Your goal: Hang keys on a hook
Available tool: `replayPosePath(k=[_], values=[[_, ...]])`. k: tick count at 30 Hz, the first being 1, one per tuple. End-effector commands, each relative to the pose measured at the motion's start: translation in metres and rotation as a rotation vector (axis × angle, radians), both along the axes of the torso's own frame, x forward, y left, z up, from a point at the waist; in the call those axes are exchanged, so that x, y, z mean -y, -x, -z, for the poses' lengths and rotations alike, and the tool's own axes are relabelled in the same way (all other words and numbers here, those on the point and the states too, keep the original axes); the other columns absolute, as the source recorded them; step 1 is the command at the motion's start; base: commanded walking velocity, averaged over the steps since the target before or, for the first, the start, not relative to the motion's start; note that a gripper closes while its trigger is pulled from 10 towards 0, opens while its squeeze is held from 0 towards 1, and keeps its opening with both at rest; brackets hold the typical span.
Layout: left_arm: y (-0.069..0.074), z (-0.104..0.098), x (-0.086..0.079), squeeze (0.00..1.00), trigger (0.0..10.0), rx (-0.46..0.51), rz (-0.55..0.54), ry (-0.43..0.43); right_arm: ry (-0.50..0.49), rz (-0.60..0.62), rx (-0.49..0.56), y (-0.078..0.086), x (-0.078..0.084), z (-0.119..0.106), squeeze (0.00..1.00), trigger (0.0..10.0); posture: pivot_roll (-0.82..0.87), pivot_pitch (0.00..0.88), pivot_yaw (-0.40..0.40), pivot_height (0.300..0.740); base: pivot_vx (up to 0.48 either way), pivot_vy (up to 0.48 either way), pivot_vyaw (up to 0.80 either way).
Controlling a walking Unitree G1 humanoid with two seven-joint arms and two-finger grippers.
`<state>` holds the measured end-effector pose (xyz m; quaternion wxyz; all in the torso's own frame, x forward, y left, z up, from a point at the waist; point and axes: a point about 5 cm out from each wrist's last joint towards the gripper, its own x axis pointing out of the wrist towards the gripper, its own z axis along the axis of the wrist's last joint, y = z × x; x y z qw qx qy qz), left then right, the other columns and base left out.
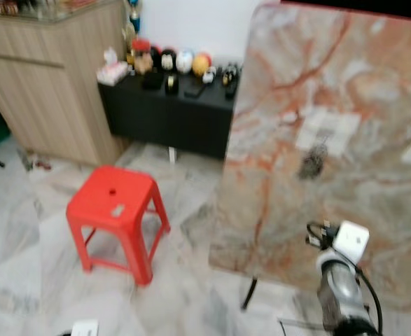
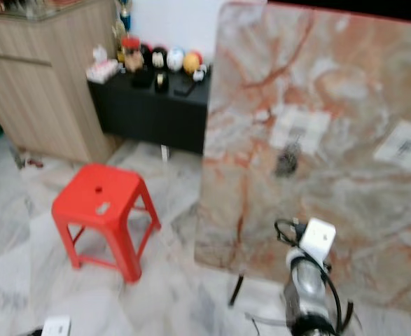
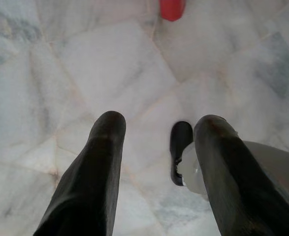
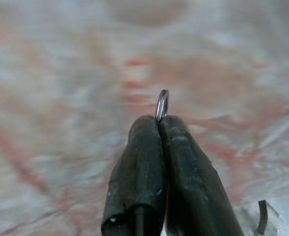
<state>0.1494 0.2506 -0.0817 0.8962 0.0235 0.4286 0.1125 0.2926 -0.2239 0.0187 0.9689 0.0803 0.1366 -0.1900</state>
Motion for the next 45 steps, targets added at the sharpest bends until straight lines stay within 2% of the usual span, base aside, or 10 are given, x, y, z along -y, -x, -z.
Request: replayPosePath(k=[1,12,19,27,37,45], values=[[0.004,0.004,0.007,0.0,10.0,-0.017,0.0,0.027,0.003,0.029,0.029,-0.001,0.008,-0.005,0.0,10.0,0.09,0.024,-0.057,0.74,0.0,-0.337,0.0],[0.003,0.004,0.007,0.0,10.0,-0.015,-0.003,0.021,-0.004,0.023,0.088,-0.007,0.005,-0.015,0.0,10.0,0.1,0.0,-0.054,0.74,0.0,-0.119,0.0],[0.003,0.003,0.004,0.0,10.0,-0.017,-0.007,0.011,0.122,-0.035,0.187,-0.02,0.001,-0.04,0.0,10.0,0.1,0.0,-0.043,0.74,0.0,0.0,0.0],[-0.005,-0.002,-0.002,0.0,10.0,-0.002,0.017,-0.019,0.11,-0.055,0.247,-0.036,-0.009,-0.058,0.0,10.0,0.1,0.0,-0.024,0.74,0.0,0.0,0.0],[-0.006,-0.002,0.0,0.0,10.0,0.002,0.009,-0.018,0.131,-0.081,0.252,-0.035,-0.01,-0.06,0.0,10.0,0.11,0.0,-0.042,0.74,0.0,0.0,0.0],[-0.002,0.0,0.003,0.0,10.0,-0.005,0.004,-0.002,0.215,-0.074,0.285,-0.031,-0.009,-0.068,0.0,10.0,0.09,0.0,-0.04,0.74,0.0,0.0,0.0]])
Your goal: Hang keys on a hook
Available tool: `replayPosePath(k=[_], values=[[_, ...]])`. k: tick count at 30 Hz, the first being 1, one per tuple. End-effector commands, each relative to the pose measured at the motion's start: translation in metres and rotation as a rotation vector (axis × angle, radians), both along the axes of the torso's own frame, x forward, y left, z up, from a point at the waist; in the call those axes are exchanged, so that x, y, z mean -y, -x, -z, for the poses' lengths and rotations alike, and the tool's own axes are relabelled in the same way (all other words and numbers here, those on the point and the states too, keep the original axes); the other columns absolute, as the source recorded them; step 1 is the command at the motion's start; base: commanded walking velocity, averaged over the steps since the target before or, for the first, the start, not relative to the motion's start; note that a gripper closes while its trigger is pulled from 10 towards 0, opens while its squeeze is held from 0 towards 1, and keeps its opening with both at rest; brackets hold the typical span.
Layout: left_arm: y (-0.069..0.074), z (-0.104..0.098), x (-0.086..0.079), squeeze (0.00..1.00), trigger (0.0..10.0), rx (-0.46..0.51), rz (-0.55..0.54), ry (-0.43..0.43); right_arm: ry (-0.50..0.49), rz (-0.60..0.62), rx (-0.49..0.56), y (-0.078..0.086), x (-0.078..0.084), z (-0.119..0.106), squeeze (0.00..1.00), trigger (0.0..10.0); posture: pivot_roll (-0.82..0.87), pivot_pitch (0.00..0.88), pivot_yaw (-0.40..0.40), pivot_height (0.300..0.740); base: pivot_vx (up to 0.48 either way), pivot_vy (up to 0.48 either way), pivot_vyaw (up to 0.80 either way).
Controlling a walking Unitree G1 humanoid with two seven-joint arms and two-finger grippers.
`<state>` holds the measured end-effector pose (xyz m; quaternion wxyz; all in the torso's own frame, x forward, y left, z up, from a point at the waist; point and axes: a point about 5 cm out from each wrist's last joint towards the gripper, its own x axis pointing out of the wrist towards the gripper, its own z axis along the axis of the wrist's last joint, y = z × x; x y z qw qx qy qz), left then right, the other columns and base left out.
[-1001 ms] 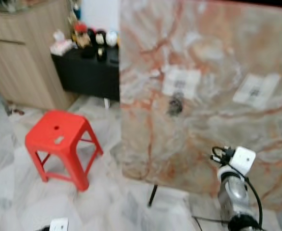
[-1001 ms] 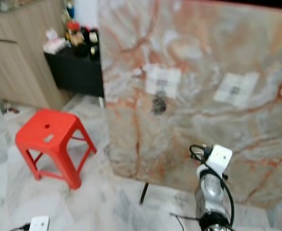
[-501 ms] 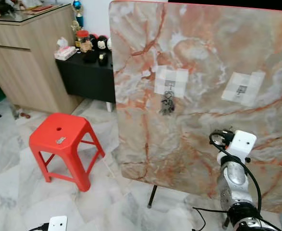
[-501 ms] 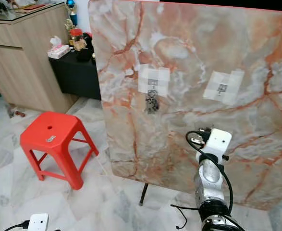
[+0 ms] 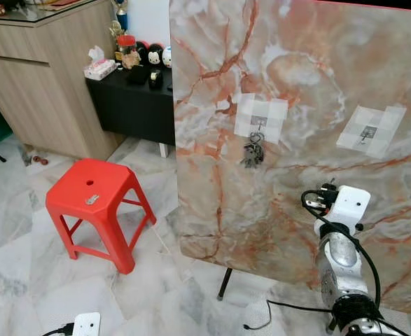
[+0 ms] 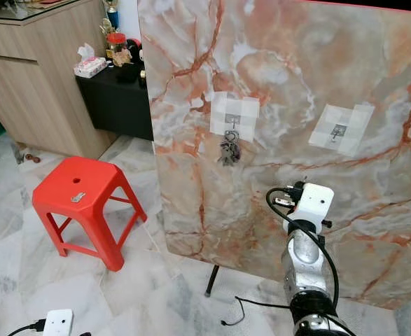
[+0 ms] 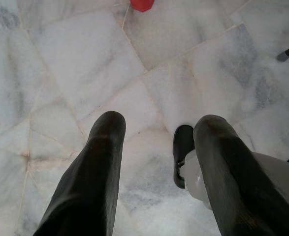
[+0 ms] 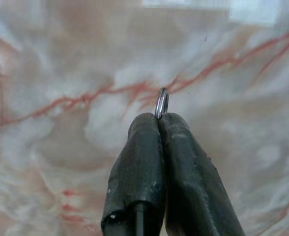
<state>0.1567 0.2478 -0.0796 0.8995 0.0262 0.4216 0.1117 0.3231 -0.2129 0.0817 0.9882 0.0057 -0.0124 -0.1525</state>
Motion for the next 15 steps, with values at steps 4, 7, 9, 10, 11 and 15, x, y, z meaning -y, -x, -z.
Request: replayPosePath(k=[4,7,9,10,11,15], values=[[0.006,0.002,-0.002,0.0,10.0,-0.021,0.001,-0.001,0.165,0.068,0.041,0.006,0.004,-0.013,0.0,10.0,0.09,0.0,-0.031,0.74,0.0,0.0,0.0],[0.007,0.002,-0.003,0.0,10.0,-0.022,0.002,-0.002,0.267,0.117,0.049,0.01,0.008,-0.017,0.0,10.0,0.09,0.0,-0.027,0.74,0.0,0.0,0.0],[0.007,0.002,-0.003,0.0,10.0,-0.022,0.004,-0.004,0.344,0.171,0.053,0.012,0.014,-0.021,0.0,10.0,0.09,0.0,-0.025,0.74,0.0,0.0,0.0],[0.007,0.002,-0.003,0.0,10.0,-0.022,0.004,-0.005,0.359,0.193,0.052,0.013,0.016,-0.022,0.0,10.0,0.1,0.0,-0.026,0.74,0.0,0.0,0.0],[0.007,0.002,-0.003,0.0,10.0,-0.022,0.004,-0.005,0.367,0.207,0.052,0.013,0.018,-0.023,0.0,10.0,0.1,0.0,-0.026,0.74,0.0,0.0,0.0],[0.008,0.002,-0.003,0.0,10.0,-0.023,0.002,-0.003,0.42,0.262,0.029,0.015,0.023,-0.023,0.0,10.0,0.11,0.0,-0.036,0.74,0.0,0.0,0.0]])
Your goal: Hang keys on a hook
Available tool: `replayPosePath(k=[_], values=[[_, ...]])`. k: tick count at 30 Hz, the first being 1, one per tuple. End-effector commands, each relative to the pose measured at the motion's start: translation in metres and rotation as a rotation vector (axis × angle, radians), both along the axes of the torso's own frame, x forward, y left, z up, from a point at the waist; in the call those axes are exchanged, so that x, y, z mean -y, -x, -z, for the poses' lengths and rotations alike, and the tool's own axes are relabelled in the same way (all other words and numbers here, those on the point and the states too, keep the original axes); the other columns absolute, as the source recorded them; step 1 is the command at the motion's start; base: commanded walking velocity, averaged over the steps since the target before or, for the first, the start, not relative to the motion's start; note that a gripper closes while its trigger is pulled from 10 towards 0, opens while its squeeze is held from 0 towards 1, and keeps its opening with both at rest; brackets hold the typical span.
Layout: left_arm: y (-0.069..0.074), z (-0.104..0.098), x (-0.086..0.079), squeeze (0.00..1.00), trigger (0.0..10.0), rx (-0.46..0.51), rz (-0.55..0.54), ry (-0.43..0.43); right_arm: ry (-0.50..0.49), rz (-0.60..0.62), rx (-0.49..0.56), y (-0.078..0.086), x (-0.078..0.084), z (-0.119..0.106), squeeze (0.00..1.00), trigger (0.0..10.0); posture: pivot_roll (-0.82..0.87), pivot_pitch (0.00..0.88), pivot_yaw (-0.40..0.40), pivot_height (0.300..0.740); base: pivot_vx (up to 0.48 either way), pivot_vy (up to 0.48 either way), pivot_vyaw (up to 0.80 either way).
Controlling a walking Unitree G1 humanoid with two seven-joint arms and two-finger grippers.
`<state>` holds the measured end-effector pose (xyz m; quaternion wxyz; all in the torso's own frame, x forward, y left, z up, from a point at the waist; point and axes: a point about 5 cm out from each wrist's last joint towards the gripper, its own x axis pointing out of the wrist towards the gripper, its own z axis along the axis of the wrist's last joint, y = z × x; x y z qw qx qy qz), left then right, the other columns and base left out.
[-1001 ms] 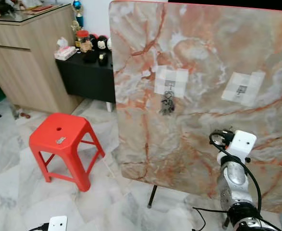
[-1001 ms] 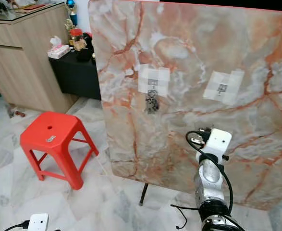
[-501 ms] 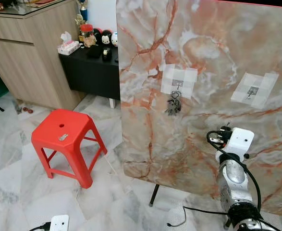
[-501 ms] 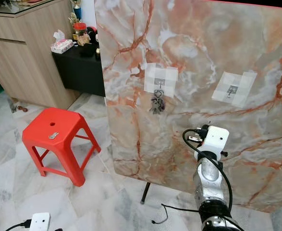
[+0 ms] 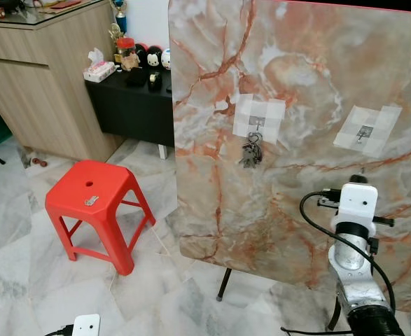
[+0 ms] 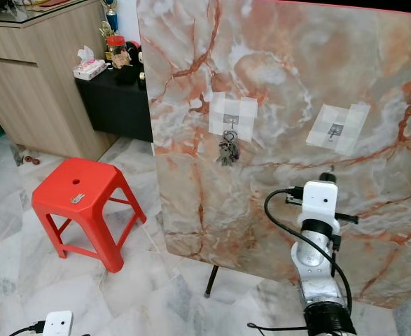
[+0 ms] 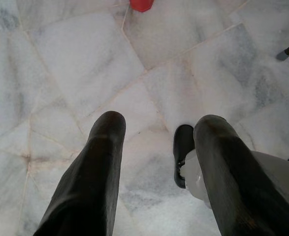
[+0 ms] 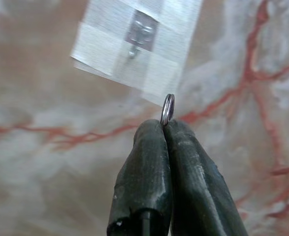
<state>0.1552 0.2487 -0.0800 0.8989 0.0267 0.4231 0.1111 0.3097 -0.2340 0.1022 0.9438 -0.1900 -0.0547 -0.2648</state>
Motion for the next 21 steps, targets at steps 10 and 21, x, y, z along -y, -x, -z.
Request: replayPosePath(k=[10,21], values=[[0.006,0.003,0.001,0.0,10.0,-0.018,-0.011,0.005,0.153,0.032,0.035,-0.014,-0.003,-0.022,0.0,10.0,0.11,0.0,-0.047,0.74,0.0,0.0,0.0],[0.007,0.004,0.003,0.0,10.0,-0.01,-0.018,0.017,0.053,-0.014,0.038,-0.021,-0.011,-0.022,0.0,10.0,0.11,0.0,-0.054,0.74,0.0,0.0,0.0]])
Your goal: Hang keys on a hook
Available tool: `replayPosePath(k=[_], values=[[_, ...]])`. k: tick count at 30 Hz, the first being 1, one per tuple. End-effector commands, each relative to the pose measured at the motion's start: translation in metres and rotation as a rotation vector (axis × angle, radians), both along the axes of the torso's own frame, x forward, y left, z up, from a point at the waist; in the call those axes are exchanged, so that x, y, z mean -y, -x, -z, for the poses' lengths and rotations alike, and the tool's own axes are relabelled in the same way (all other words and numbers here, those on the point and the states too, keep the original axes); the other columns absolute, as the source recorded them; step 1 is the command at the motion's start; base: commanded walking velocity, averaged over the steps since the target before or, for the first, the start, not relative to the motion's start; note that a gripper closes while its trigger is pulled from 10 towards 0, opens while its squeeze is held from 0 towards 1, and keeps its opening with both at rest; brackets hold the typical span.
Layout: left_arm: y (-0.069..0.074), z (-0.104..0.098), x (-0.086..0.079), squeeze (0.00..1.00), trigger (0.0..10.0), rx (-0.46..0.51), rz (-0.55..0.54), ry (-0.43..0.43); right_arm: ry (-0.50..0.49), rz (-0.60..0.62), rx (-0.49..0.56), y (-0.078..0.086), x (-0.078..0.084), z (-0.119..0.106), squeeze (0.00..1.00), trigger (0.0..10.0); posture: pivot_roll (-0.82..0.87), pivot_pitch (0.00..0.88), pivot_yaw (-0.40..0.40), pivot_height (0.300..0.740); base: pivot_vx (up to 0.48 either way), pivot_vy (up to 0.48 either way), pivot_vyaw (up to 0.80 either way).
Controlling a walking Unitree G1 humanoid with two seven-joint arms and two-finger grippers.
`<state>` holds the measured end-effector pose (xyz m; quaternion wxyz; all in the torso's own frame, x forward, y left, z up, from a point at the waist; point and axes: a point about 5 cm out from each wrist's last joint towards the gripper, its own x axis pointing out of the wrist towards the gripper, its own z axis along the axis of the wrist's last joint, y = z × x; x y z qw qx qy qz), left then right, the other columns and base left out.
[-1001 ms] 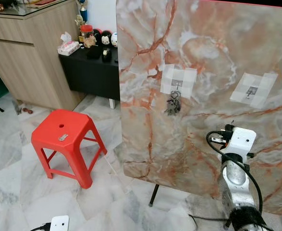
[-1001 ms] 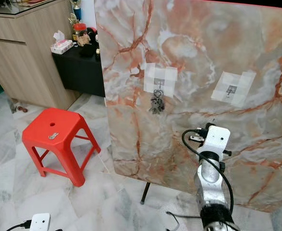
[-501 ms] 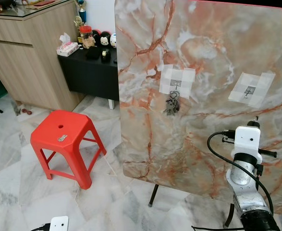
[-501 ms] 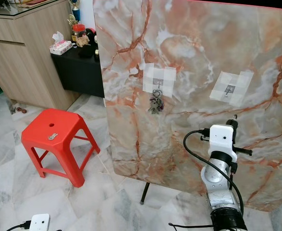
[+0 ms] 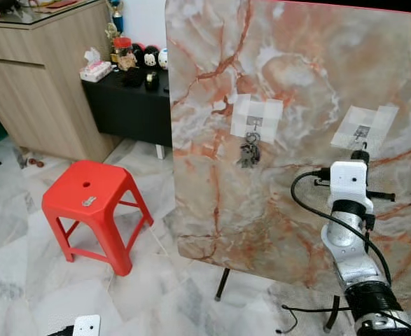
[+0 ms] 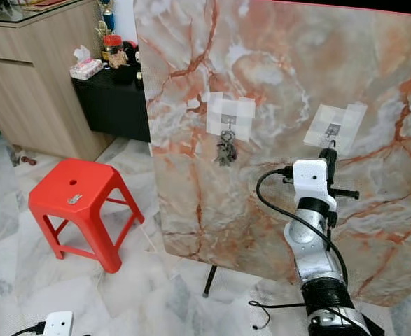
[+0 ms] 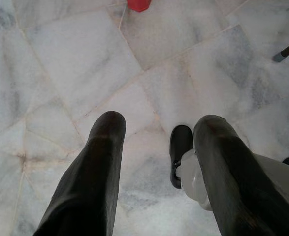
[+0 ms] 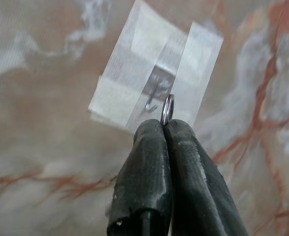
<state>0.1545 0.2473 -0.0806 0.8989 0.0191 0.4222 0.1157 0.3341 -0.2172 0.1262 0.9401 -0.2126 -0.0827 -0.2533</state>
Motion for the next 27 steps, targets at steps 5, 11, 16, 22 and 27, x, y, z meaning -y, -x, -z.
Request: replayPosePath(k=[5,11,16,22,27], values=[[0.007,0.003,0.001,0.0,10.0,-0.019,-0.002,0.01,-0.176,0.014,-0.017,0.012,0.01,0.016,0.0,10.0,0.1,0.0,-0.051,0.74,0.0,0.0,0.0],[0.008,0.003,0.0,0.0,10.0,-0.019,-0.003,0.005,-0.551,-0.019,-0.054,0.021,0.013,0.042,0.0,10.0,0.1,0.0,-0.051,0.74,0.0,0.0,0.0],[0.008,0.003,0.0,0.0,10.0,-0.012,-0.011,0.005,-0.63,0.031,-0.08,0.027,0.019,0.053,0.0,10.0,0.1,0.0,-0.051,0.74,0.0,0.0,0.0],[0.008,0.003,-0.001,0.0,10.0,-0.01,-0.017,0.006,-0.718,0.034,-0.108,0.03,0.019,0.062,0.0,10.0,0.1,0.0,-0.051,0.74,0.0,0.0,0.0],[0.007,0.003,-0.001,0.0,10.0,-0.01,-0.025,0.009,-0.737,0.036,-0.147,0.031,0.023,0.068,0.0,10.0,0.1,0.0,-0.052,0.74,0.0,0.198,0.0]])
